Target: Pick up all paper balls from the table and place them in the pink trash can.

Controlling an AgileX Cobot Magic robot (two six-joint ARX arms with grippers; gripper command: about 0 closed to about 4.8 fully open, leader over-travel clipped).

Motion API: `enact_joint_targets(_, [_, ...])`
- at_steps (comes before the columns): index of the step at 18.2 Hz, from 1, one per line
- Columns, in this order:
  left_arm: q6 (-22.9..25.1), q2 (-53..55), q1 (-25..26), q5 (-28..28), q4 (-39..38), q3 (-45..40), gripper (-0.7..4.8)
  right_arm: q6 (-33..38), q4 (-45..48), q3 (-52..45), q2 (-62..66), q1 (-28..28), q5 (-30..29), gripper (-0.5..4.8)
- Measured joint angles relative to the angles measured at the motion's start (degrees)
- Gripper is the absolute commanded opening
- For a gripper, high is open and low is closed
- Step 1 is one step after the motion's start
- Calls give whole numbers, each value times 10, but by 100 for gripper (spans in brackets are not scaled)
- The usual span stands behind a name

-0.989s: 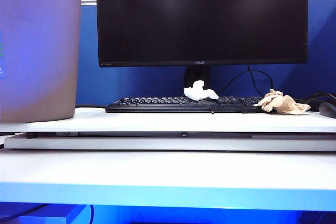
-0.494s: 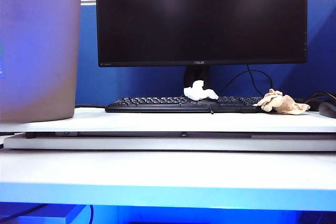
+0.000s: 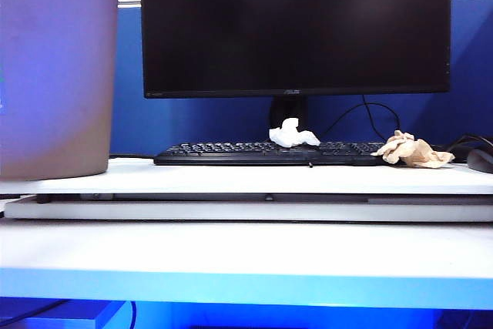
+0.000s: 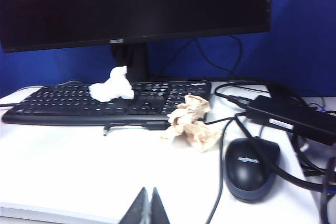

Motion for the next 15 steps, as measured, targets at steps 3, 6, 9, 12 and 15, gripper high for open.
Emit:
enact_joint_targets(3, [2, 90, -38, -49, 73, 0, 479, 0, 0, 0, 0, -1, 0, -4])
enact_joint_targets(6, [-4, 167, -54, -130, 118, -1, 479, 0, 0, 0, 0, 0, 0, -4])
enact_joint_targets(9, [-8, 221, -61, -141, 199, 0, 479, 0, 0, 0, 0, 0, 0, -4])
enact_joint_targets(12, [-29, 267, -62, -165, 298, 0, 479, 0, 0, 0, 0, 0, 0, -4])
enact_joint_targets(15, [-30, 291, -61, -231, 371, 2, 479, 0, 0, 0, 0, 0, 0, -4])
